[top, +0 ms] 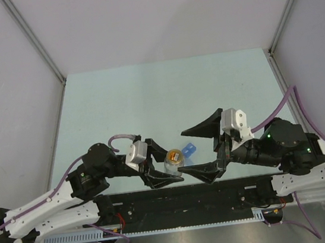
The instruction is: Sort the pills into containers
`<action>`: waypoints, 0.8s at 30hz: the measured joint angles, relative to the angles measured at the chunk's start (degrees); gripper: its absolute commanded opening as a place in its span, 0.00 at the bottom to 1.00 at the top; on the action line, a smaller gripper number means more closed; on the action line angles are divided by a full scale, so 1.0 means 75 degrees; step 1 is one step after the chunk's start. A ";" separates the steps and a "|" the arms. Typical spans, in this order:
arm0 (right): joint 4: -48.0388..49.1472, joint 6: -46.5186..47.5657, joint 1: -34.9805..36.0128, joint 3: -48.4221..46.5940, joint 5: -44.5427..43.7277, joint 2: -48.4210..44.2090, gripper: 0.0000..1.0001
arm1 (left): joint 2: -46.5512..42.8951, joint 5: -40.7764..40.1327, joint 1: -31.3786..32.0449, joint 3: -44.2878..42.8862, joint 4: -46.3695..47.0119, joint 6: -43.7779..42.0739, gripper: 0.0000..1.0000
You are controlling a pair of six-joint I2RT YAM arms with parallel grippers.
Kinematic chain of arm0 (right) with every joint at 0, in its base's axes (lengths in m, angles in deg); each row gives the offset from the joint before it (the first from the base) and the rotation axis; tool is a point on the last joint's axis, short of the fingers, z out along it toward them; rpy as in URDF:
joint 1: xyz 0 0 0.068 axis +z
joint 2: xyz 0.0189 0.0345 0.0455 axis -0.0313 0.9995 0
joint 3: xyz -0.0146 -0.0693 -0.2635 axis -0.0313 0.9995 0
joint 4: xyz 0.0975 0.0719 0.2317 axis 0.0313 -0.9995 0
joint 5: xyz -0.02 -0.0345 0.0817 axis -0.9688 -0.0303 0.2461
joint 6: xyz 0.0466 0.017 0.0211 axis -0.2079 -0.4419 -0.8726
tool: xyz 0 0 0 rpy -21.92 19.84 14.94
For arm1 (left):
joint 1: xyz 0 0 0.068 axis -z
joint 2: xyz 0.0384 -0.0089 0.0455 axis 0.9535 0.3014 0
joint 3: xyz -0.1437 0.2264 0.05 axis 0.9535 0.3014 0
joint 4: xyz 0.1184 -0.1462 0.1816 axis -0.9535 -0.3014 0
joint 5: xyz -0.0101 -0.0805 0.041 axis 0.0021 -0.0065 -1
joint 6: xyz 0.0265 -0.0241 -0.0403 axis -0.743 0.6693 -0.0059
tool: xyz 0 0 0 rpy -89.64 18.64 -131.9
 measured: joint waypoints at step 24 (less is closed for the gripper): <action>-0.0114 0.0166 -0.0099 0.0009 0.1075 0.0522 0.69 | 0.0114 0.0455 0.0000 -0.0134 0.0055 0.0000 0.01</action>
